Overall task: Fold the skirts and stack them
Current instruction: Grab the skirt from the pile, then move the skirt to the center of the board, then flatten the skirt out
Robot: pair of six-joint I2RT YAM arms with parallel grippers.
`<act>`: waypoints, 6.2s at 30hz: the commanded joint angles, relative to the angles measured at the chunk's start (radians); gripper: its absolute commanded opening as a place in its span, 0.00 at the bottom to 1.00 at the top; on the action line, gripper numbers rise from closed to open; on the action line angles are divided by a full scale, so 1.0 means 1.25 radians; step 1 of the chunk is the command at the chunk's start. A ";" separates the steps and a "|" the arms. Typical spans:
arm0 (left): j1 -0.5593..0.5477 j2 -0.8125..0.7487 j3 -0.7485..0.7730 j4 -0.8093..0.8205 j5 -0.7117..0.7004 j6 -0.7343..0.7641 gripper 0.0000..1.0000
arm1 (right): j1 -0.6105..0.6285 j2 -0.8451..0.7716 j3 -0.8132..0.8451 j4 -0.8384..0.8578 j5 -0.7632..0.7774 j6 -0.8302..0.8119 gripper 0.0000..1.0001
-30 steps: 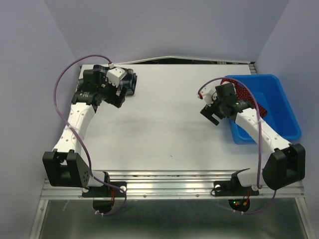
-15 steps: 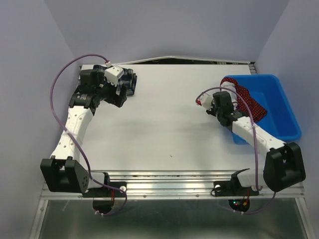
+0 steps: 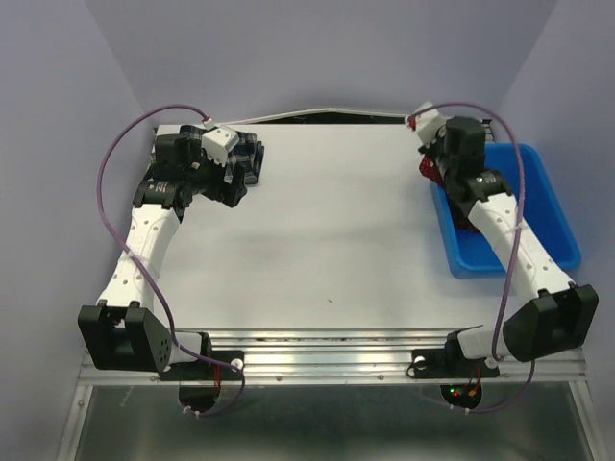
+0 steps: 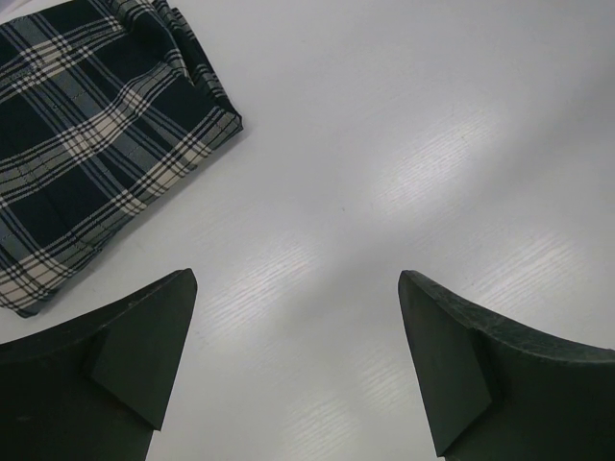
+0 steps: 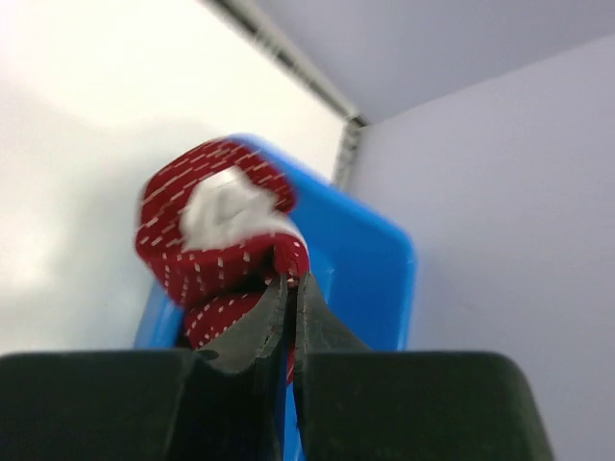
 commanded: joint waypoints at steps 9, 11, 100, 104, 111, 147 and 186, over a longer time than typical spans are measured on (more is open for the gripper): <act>0.000 0.026 0.032 0.025 0.094 -0.073 0.99 | -0.228 0.199 0.674 -0.141 -0.238 0.287 0.01; 0.000 0.032 0.038 0.024 0.103 -0.084 0.99 | -0.228 0.246 0.765 -0.143 -0.262 0.319 0.01; -0.245 0.447 0.417 0.157 -0.265 0.094 0.00 | 0.254 -0.214 -0.257 -0.360 -0.305 0.012 0.01; -0.222 0.412 0.509 0.038 -0.293 0.098 0.00 | 0.207 -0.164 -0.143 -0.333 -0.262 -0.061 0.01; -0.221 0.244 0.307 -0.108 -0.246 0.181 0.00 | 0.160 -0.074 -0.047 -0.346 -0.315 -0.207 0.01; -0.159 0.133 -0.002 -0.300 0.076 0.377 0.72 | 0.213 -0.203 -0.488 -0.075 -0.439 -0.326 0.76; -0.309 -0.028 -0.588 0.290 -0.033 1.008 0.73 | 0.213 -0.109 -0.640 0.330 -0.493 -0.363 0.01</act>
